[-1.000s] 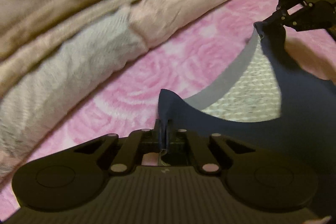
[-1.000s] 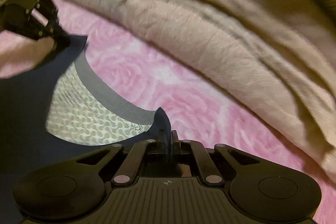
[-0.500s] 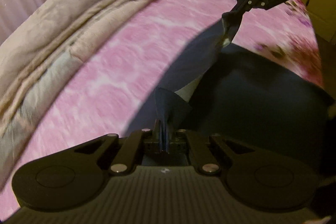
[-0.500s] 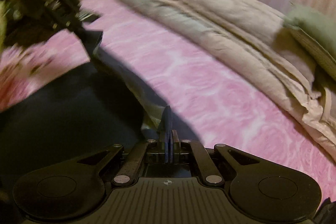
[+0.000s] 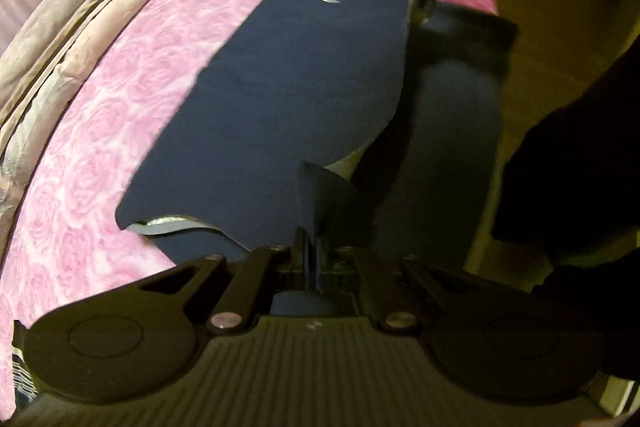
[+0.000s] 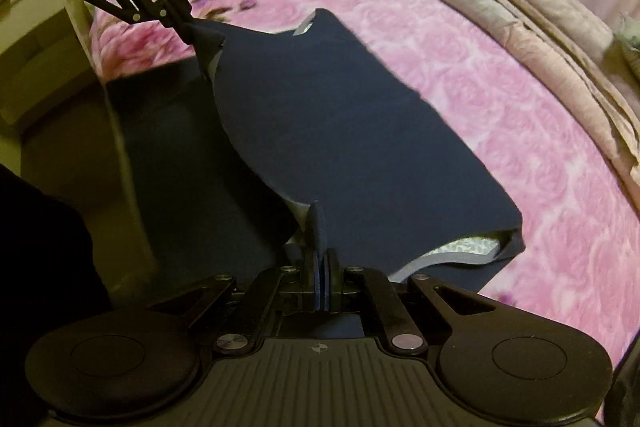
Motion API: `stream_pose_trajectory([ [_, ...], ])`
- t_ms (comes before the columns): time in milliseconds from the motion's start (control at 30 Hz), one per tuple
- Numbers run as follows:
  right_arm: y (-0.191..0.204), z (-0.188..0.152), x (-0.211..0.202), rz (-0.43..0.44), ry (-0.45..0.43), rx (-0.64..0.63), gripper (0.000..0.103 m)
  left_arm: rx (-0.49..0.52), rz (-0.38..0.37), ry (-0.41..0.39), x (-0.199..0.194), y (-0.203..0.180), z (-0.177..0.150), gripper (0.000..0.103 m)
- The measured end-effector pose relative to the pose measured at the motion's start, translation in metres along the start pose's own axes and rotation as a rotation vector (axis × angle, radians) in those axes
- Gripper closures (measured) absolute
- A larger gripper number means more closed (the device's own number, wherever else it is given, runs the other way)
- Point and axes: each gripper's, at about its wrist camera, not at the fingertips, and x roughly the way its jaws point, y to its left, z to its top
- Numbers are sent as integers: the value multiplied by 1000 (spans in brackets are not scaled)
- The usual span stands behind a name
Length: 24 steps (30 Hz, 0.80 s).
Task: Fold clothes
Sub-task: 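Grasp the other shoulder with the left gripper while the right gripper lifts, folding toward the hem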
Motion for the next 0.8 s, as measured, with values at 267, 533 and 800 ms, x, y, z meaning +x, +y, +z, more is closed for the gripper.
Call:
stream_pose_trajectory([
  [267, 76, -23, 10, -32, 68, -1, 102, 94, 30, -23, 5, -59, -48, 103],
  [533, 97, -36, 27, -19, 96, -28, 102, 152, 53, -10, 21, -88, -68, 103],
  [800, 103, -46, 42, -18, 111, -66, 102, 223, 75, 34, 35, -103, -79, 102],
])
